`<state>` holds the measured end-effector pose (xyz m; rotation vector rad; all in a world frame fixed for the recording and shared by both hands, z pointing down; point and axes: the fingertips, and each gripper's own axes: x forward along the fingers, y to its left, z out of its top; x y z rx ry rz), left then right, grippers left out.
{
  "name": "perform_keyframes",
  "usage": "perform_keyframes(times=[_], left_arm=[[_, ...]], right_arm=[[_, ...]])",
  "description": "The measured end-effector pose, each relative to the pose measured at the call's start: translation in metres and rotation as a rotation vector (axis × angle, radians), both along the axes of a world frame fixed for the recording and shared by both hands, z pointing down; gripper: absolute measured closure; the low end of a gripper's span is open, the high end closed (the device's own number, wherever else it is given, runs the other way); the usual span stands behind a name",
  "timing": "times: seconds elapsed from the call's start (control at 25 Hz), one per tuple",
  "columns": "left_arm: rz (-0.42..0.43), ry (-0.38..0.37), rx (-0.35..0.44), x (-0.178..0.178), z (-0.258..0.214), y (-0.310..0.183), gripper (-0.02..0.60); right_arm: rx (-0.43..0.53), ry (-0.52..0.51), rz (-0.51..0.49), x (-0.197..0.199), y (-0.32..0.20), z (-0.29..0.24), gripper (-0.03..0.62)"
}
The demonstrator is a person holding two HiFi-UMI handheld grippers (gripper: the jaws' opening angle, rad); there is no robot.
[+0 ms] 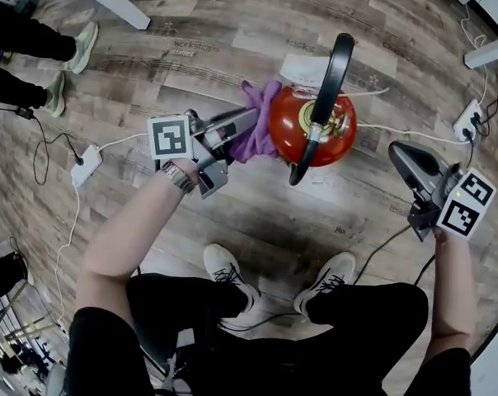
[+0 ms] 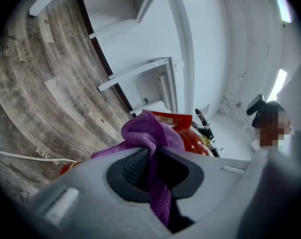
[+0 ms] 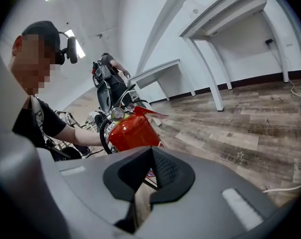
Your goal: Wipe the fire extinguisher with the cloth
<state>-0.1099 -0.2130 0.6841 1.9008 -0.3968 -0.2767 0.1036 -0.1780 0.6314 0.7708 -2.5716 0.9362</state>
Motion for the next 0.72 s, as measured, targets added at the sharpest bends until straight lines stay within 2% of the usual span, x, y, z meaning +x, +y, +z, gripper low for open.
perform_keyframes(times=[0.08, 0.16, 0.32, 0.52, 0.72], left_arm=[[-0.002, -0.017, -0.02, 0.0, 0.023, 0.001, 0.546], [-0.002, -0.066, -0.039, -0.001, 0.054, 0.001, 0.548], [0.003, -0.247, -0.155, -0.003, 0.146, 0.009, 0.549], [-0.011, -0.397, -0.266, -0.005, 0.242, 0.017, 0.552], [-0.061, -0.447, -0.324, -0.006, 0.288, 0.017, 0.552]], right_arm=[[0.008, 0.002, -0.016, -0.004, -0.004, 0.01, 0.591], [0.016, -0.003, -0.025, -0.009, -0.01, 0.016, 0.591], [0.015, -0.033, -0.007, -0.013, -0.014, 0.026, 0.591], [0.011, -0.054, -0.003, -0.018, -0.006, 0.032, 0.591], [-0.016, -0.017, -0.01, -0.015, 0.007, 0.047, 0.591]])
